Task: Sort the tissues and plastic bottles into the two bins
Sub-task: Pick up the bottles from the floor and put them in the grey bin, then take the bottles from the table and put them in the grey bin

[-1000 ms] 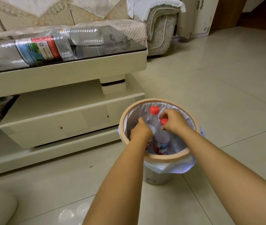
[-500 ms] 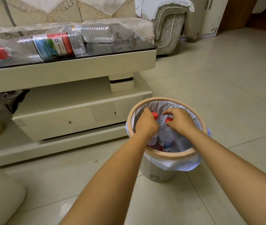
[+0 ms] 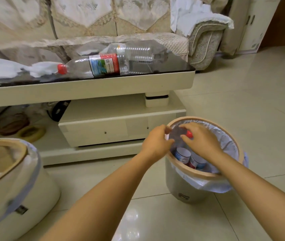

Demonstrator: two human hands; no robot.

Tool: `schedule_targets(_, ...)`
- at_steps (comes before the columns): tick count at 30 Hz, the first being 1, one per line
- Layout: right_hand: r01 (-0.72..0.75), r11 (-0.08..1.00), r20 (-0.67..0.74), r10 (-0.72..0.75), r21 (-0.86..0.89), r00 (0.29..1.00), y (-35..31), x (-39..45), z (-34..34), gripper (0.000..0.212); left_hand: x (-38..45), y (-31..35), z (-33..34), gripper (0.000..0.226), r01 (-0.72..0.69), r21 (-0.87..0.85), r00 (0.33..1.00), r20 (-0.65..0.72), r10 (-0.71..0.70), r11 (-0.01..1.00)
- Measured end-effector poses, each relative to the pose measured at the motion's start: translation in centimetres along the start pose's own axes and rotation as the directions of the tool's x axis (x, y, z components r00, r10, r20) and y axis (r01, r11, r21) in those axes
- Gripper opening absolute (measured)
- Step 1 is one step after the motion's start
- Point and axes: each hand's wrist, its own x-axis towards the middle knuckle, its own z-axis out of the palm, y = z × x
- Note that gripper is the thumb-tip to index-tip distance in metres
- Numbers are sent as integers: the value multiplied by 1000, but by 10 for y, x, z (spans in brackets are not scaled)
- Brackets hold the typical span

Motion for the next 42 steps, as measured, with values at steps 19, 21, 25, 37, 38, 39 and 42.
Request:
schedule_targets(19,343,939,-91,-341,0,935,-143,-8,-36,30,-65,-22,-180,33,-20,678,963,-183,196,734)
schedule_targets(21,355,935,-93,-354,-9,931,-152,0,-44,30,-53,-19,-195,32,21,674,950,-243,195,738)
schedule_targets(25,372,927,-125,-376,-55,918,-163,17,-59,31,-23,-15,-226,39,65,599,912,-361,197,798)
schedule_targets(37,388,878,-125,-435,-281,892,-220,99,-68,33,63,-79,-310,74,151,719,859,-435,269,678)
schedule_targets(38,380,878,-135,-431,-291,892,-227,108,-68,32,70,-86,-316,75,150,704,863,-435,255,694)
schedule_targets(39,374,879,-139,-427,-294,894,-233,117,-66,32,77,-92,-321,76,144,692,869,-430,243,708)
schedule_targets(42,377,871,-94,-424,-316,901,-248,141,-56,33,91,-100,-329,78,111,624,888,-411,205,774)
